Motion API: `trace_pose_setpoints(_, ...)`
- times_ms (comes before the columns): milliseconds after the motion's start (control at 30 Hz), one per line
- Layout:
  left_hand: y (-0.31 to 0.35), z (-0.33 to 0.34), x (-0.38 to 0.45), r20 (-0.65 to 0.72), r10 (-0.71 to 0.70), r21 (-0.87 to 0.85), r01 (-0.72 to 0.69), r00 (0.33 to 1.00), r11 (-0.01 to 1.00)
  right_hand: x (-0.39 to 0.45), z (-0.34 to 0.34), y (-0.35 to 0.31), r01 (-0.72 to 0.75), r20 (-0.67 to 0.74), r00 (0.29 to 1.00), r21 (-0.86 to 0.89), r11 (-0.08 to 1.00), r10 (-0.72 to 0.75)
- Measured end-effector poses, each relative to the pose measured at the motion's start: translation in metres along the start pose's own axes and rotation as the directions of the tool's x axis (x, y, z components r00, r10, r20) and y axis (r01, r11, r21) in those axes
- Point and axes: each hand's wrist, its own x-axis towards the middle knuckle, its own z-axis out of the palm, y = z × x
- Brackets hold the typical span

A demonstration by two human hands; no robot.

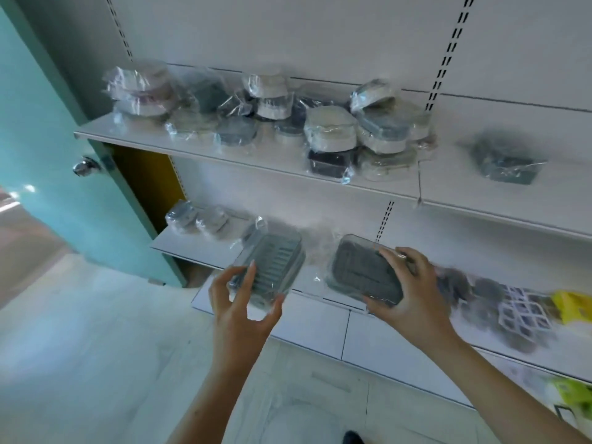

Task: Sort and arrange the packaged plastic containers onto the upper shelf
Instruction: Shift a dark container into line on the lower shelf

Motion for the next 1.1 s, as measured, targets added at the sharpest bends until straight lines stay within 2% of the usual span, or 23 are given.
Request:
trace_pose_setpoints(233,-0.066,0.012,-0.01,0.09,-0.22,0.065,0.214,0.971,0.975,0.03,0.082,0.008,-0.052,0.026,0.998,0.001,0.999,0.052)
trace_pose_setpoints(433,-0.114,0.045,0.028,0.148,-0.29,0.159,0.266,0.946,0.951,0.078,0.158,0.025,-0.162,0.078,0.984,0.053,0.985,0.158)
trace_pose_setpoints(533,-0.139,0.057,0.05,0.141,-0.337,0.203,0.306,0.931,0.93,0.104,0.193,0.026,-0.22,0.127,0.969,0.054,0.974,0.212)
trace_pose_setpoints(667,-0.172,0.071,0.073,0.064,-0.402,0.226,0.379,0.913,0.897,0.131,0.237,0.019,-0.349,0.203,0.922,0.071,0.935,0.329)
trace_pose_setpoints(767,-0.201,0.08,0.081,0.032,-0.489,0.202,0.473,0.872,0.857,0.144,0.275,0.011,-0.551,0.292,0.817,0.144,0.822,0.497)
trace_pose_setpoints(867,-0.232,0.095,0.086,0.053,-0.657,0.195,0.637,0.752,0.746,0.157,0.315,0.001,-0.771,0.476,0.609,0.166,0.615,0.635)
trace_pose_setpoints(933,-0.249,0.108,0.089,0.095,-0.729,0.16,0.712,0.678,0.683,0.166,0.342,-0.004,-0.848,0.546,0.507,0.178,0.499,0.667)
trace_pose_setpoints(1000,-0.265,0.12,0.093,0.125,-0.775,0.118,0.767,0.619,0.631,0.175,0.366,-0.01,-0.884,0.572,0.454,0.192,0.426,0.683)
trace_pose_setpoints(1100,-0.287,0.131,0.096,0.168,-0.804,0.068,0.807,0.571,0.587,0.184,0.391,-0.014,-0.91,0.579,0.413,0.234,0.342,0.703)
